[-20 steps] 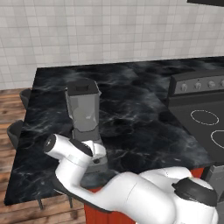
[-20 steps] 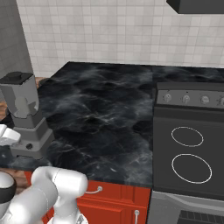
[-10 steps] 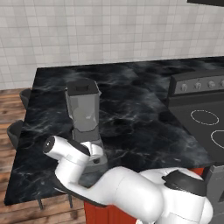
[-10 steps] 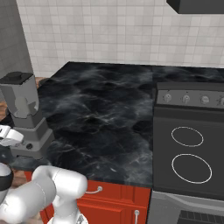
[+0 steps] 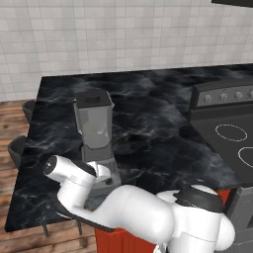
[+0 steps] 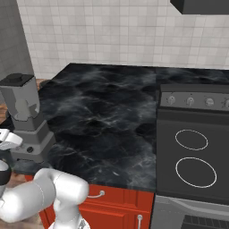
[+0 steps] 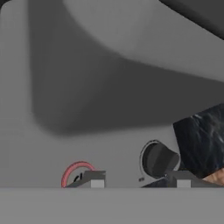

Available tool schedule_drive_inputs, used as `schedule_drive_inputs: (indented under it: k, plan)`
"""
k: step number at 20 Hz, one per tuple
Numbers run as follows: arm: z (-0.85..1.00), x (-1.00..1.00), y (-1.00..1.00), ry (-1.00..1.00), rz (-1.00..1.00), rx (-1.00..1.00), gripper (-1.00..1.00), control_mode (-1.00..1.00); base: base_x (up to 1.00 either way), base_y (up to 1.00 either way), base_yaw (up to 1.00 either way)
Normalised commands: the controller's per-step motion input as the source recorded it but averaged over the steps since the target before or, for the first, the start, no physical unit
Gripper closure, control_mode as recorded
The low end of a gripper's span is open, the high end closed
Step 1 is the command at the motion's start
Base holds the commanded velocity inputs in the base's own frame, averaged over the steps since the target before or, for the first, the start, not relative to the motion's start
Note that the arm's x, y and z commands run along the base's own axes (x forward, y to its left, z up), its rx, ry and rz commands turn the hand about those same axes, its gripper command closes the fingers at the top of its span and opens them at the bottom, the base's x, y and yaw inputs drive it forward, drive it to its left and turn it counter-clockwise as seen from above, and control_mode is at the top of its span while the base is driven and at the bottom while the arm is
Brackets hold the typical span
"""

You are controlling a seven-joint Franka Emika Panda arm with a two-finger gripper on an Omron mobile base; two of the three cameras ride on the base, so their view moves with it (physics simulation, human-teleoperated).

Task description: Grab the lemon and lemon wedge from the fridge, place them in the blender, close the lid, and turn on the blender to create a marinade.

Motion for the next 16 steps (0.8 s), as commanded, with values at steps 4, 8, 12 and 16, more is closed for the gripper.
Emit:
schedule_drive_inputs:
  k: [4,8,12,16]
  plan:
    - [-0.36,0.26,0.03,0.00,0.00,0.00,-1.00,-1.00,0.00,0.00,0.00]
    - [-0.21,0.07,0.00,0.00,0.00,0.00,-1.00,-1.00,0.00,0.00,0.00]
    - [0.16,-0.27,0.00,0.00,0.00,0.00,-1.00,-1.00,0.00,0.00,0.00]
    - [0.56,-0.66,-0.03,-0.08,0.00,0.04,-1.00,-1.00,0.00,0.00,0.00]
